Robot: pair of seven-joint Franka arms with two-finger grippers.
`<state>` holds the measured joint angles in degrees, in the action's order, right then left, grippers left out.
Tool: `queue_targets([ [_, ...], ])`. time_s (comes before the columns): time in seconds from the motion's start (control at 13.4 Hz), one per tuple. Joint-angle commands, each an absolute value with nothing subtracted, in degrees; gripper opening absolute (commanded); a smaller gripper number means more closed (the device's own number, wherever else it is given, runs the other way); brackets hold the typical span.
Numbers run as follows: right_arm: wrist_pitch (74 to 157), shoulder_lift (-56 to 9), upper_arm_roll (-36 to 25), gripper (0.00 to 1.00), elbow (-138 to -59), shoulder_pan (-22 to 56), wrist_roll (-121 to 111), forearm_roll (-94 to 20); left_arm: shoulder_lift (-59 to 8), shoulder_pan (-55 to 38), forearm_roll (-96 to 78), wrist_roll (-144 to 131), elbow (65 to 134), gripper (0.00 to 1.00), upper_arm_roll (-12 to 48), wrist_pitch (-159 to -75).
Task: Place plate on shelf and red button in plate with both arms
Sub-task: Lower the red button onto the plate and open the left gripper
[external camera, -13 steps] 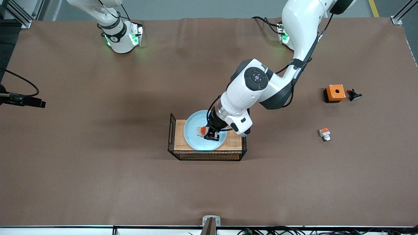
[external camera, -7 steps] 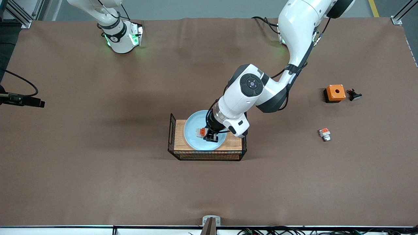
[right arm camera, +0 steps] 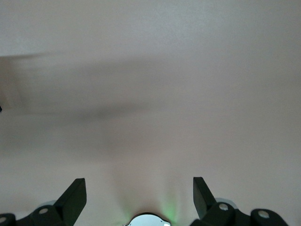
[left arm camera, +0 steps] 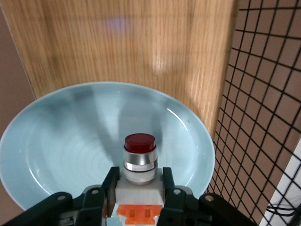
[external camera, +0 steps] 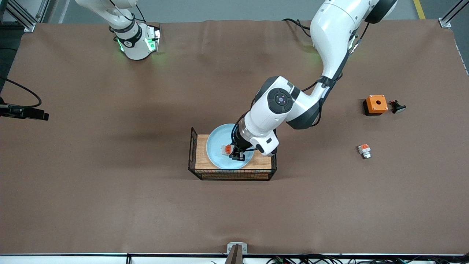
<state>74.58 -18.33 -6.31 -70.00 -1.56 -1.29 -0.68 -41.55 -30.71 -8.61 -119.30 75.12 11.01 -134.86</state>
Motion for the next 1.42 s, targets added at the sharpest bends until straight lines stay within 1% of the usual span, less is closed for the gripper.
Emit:
queue_targets([
  [0.0,74.53,-17.23,-5.54,1.0,-70.4,-2.28,-1.5,-0.35,-41.93,-31.46,-7.74,-119.62,73.74,0.61,10.2,-135.09],
  [0.07,74.44,-17.23,-5.62,1.0,-69.7,-2.29,-1.49,-0.53,-41.49,-31.38,-7.47,-119.53,73.74,0.87,10.2,-135.09],
  [0.15,74.36,-16.97,-5.62,1.0,-69.44,-2.46,-1.58,-0.79,-40.96,-31.46,-6.34,-119.53,73.74,1.0,10.2,-135.0],
  [0.22,73.83,-16.35,-5.54,1.0,-69.35,-2.63,-1.58,-1.05,-39.83,-31.12,-6.15,-119.53,73.74,1.0,10.28,-134.91],
  [0.37,68.67,-15.82,-5.28,1.0,-68.82,-2.2,-2.02,-0.79,-37.72,-30.41,-6.15,-119.53,73.74,1.0,10.28,-134.3],
  [0.45,66.73,-14.17,-5.19,1.0,-68.82,-1.5,-1.15,-0.18,-36.66,-29.98,-5.54,-119.36,73.74,1.0,10.2,-134.3],
  [0.67,67.06,-11.44,-5.45,1.0,-69.96,-1.14,-0.7,-0.35,-33.32,-27.87,-0.97,-116.55,74.35,0.99,10.37,-132.99],
  [0.75,67.84,-10.47,-5.45,1.0,-70.13,-1.14,-0.7,-0.7,-32.01,-26.99,-0.88,-114.98,74.27,0.99,10.37,-130.54],
  [0.89,68.64,-8.62,-5.36,1.0,-71.62,-1.14,-0.7,-1.05,-29.63,-25.67,-0.97,-106.31,74.36,0.99,10.37,-122.39],
  [0.97,70.9,-6.53,-5.36,1.0,-74.15,-1.06,-0.7,-1.05,-28.75,-24.36,-1.4,-102.26,74.36,0.99,10.46,-119.21],
  [1.19,80.83,3.05,-5.27,1.0,-88.02,-1.05,-0.7,-1.05,-24.36,-20.41,-1.58,-89.69,75.06,0.99,10.55,-107.09],
  [1.27,81.82,4.9,-5.27,1.0,-90.42,-0.97,-0.7,-1.05,-22.95,-18.39,-1.76,-84.6,75.15,0.99,10.63,-102.35],
  [1.34,81.74,5.36,-5.27,1.0,-90.87,-1.05,-0.7,-1.05,-22.07,-16.72,-1.76,-80.03,75.23,0.99,10.81,-99.09],
])
